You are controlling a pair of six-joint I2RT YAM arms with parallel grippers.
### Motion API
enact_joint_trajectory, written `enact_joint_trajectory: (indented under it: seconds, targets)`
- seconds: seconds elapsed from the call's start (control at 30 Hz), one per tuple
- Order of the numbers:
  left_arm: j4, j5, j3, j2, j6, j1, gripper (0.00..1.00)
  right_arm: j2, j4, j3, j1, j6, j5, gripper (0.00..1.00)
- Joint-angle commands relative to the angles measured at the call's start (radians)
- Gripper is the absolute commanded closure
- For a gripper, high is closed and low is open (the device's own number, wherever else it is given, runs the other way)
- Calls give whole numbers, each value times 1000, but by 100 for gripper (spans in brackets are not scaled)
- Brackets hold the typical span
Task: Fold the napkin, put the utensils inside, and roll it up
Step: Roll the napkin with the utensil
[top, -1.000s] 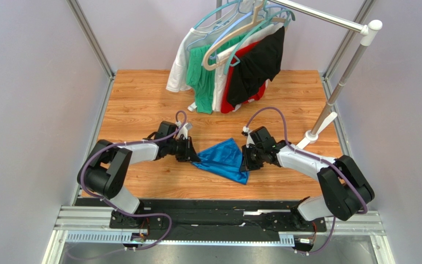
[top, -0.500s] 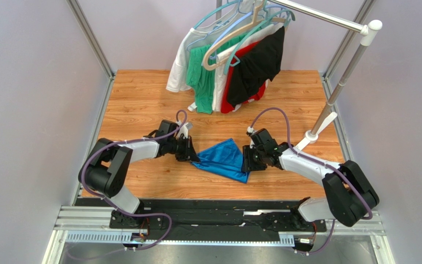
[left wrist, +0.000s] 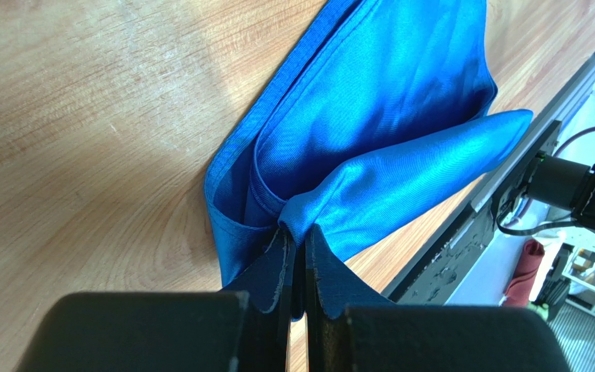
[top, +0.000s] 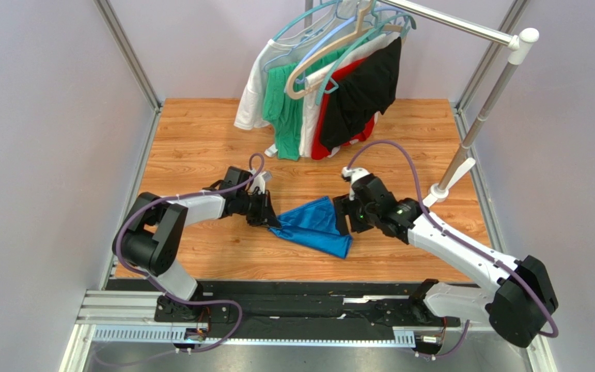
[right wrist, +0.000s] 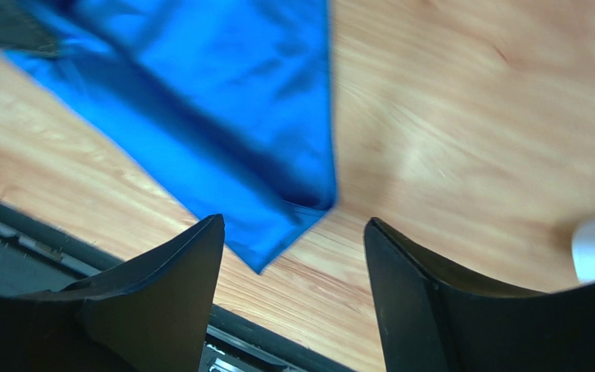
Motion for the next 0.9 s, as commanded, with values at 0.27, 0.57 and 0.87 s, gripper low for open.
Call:
enact_joint_trajectory:
  seconds: [0.27, 0.57, 0.87]
  targets:
    - [-51, -41, 25, 21, 52, 7, 100, 293, 225, 139, 371, -283, 107, 22]
    - [-57, -42, 31, 26, 53, 7, 100, 333, 276, 75, 402, -280, 102, 22]
    - [-60, -45, 31, 26, 58, 7, 100, 377, 254, 58, 376, -232, 119, 22]
